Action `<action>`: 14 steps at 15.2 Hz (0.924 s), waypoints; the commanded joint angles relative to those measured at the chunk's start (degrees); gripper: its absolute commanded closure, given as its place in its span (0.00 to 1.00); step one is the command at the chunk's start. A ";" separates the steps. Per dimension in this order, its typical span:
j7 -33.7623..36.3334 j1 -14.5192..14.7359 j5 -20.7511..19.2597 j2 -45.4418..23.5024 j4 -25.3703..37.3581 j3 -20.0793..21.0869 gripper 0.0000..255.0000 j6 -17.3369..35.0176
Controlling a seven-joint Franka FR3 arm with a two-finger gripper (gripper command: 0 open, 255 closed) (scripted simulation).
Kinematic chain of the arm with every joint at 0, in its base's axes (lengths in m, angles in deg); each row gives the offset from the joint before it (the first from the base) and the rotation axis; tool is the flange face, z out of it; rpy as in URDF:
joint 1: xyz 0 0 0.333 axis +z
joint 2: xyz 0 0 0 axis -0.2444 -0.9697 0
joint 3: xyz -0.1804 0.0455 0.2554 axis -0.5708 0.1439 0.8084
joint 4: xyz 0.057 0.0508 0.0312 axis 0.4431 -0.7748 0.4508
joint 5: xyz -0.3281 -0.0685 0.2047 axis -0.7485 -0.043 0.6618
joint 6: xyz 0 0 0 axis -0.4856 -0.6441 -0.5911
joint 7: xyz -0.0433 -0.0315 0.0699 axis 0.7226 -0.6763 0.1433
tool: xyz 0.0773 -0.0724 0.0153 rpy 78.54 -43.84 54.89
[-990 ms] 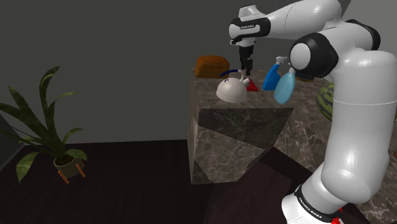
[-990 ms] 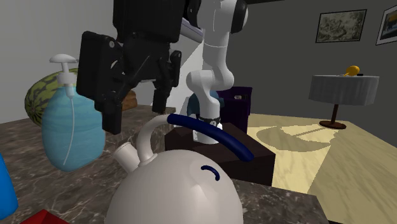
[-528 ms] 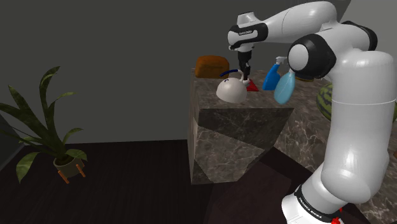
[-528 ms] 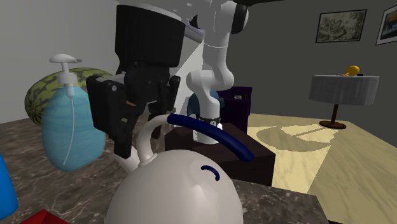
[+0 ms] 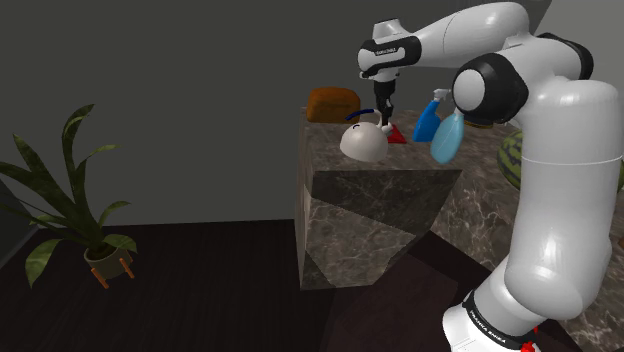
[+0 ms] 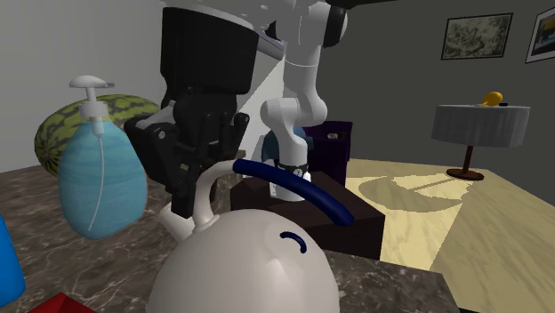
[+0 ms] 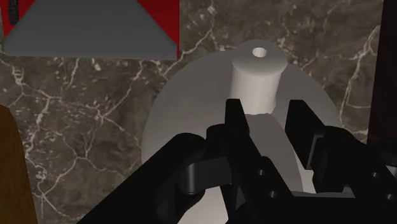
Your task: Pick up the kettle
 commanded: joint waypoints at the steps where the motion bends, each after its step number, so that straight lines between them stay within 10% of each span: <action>1: -0.02 0.03 -0.03 0.13 -0.30 -0.01 1.00 0.15; 14: -1.52 -0.76 0.11 0.15 9.73 -0.31 1.00 -9.70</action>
